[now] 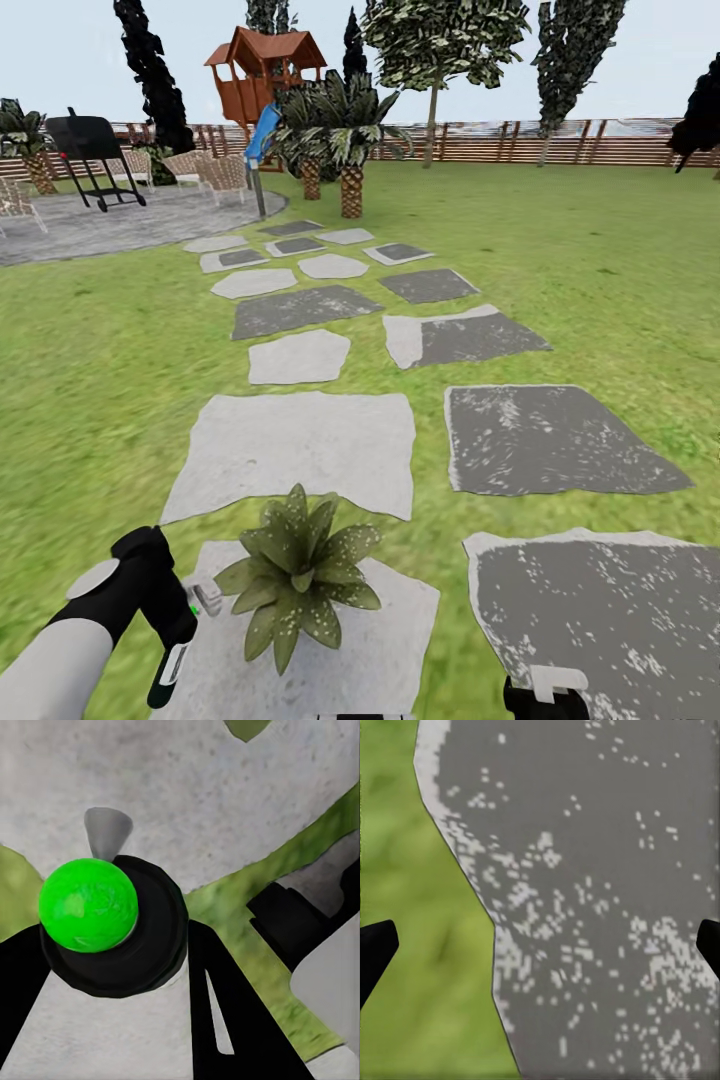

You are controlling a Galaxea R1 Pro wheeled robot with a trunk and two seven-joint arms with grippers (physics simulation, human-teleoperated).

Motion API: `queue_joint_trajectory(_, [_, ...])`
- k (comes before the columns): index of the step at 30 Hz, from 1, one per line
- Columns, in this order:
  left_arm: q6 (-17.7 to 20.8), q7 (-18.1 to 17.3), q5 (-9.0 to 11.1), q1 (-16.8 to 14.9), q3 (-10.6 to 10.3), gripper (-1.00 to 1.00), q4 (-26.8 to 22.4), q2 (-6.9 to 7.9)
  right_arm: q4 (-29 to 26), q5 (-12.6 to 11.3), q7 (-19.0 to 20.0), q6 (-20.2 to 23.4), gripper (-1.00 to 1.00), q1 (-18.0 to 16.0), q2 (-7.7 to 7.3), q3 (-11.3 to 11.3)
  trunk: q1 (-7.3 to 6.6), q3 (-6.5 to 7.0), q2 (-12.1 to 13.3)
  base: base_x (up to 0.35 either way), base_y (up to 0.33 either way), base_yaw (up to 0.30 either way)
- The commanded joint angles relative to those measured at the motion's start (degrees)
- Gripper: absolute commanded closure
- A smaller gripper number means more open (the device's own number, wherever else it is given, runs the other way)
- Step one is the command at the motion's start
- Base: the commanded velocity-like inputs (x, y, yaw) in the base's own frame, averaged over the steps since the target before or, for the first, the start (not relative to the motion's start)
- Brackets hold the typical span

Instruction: Pick up the pesticide atomizer in the garden and spray insectifuge to fully cover both potted plants in the garden.

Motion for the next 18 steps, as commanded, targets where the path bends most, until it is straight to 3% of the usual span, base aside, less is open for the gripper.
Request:
queue_joint_trajectory(1, [0.6,-0.42,-0.34,-0.02,0.25,1.0,-0.06,-0.05,0.09,0.6,-0.22,-0.19,-1.0,-0.06,0.01,-0.44,-0.01,-0.05,-0.02,0.0,0.0,-0.008])
queue_joint_trajectory(6, [0.67,-0.41,-0.34,-0.01,0.36,1.0,-0.06,-0.06,0.09,0.6,-0.21,-0.19,-1.0,-0.04,0.03,-0.44,-0.01,-0.05,-0.02,-0.115,0.045,-0.002])
queue_joint_trajectory(10, [0.76,-0.34,-0.4,-0.01,0.36,1.0,-0.02,-0.06,0.09,0.6,-0.22,-0.19,-1.0,-0.04,0.03,-0.44,-0.01,-0.05,-0.02,-0.139,0.243,0.0])
queue_joint_trajectory(16, [0.71,-0.03,-0.4,1.37,0.25,1.0,0.03,-0.28,0.09,0.6,-0.21,-0.19,-1.0,-0.06,0.03,-0.44,-0.01,-0.05,-0.02,0.092,0.274,0.0])
queue_joint_trajectory(18, [0.69,2.23,-0.28,2.57,0.2,1.0,0.03,-0.84,0.09,0.6,-0.22,-0.19,-1.0,-0.05,0.03,-0.44,-0.01,-0.05,-0.02,0.045,0.068,0.0])
